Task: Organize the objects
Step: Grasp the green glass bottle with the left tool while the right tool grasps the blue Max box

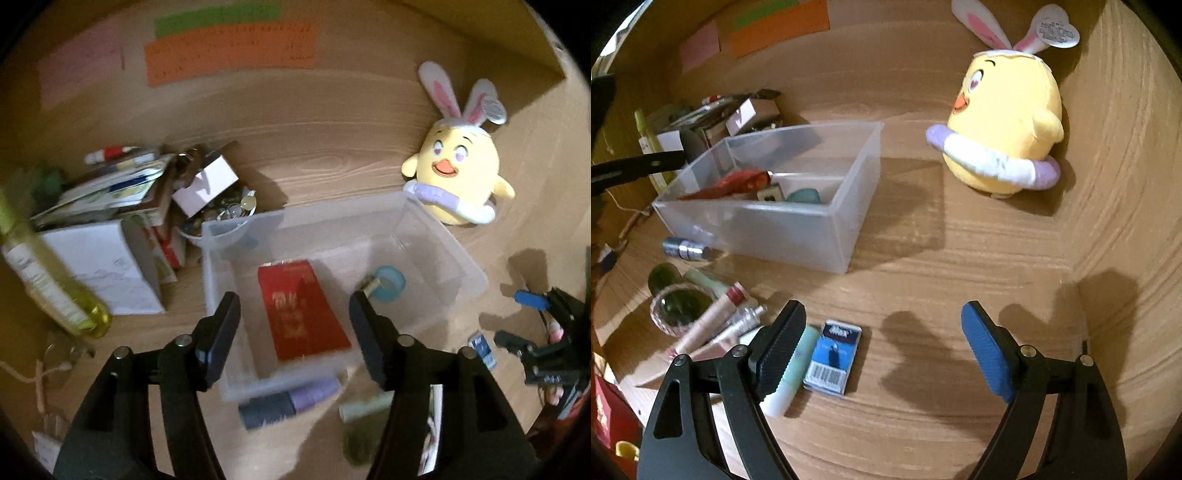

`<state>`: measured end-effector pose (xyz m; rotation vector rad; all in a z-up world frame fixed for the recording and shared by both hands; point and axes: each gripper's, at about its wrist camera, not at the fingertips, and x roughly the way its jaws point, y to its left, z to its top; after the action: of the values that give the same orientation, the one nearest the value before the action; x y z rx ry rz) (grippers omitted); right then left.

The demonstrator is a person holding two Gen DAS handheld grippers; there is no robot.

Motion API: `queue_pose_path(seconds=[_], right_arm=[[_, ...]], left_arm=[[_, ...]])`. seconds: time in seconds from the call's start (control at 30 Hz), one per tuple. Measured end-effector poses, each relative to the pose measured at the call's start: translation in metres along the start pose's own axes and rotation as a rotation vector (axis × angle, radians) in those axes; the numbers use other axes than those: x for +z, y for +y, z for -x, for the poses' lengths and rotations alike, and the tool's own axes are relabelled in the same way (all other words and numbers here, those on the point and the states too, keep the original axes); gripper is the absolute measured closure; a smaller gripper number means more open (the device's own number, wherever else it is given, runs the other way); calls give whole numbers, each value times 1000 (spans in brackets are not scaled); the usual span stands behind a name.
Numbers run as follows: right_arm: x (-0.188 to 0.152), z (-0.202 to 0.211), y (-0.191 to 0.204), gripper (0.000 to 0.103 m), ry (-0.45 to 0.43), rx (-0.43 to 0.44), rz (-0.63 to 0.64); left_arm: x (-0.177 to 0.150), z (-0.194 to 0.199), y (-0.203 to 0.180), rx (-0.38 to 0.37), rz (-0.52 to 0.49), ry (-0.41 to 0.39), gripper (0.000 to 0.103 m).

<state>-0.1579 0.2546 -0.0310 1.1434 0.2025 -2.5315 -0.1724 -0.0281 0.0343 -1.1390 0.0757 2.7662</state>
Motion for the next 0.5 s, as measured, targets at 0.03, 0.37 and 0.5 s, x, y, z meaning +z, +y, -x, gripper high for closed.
queue_pose_path(seconds=[0.03, 0.37, 0.5], right_arm=[[-2, 0, 0, 19, 2, -15, 1], [-21, -2, 11, 20, 47, -46, 34], [-28, -5, 14, 21, 64, -30, 25]], left_arm=[[-5, 5, -1, 3, -1, -5, 39], [-74, 35, -15, -7, 0, 6, 35], [-96, 38, -23, -16, -9, 20, 33]])
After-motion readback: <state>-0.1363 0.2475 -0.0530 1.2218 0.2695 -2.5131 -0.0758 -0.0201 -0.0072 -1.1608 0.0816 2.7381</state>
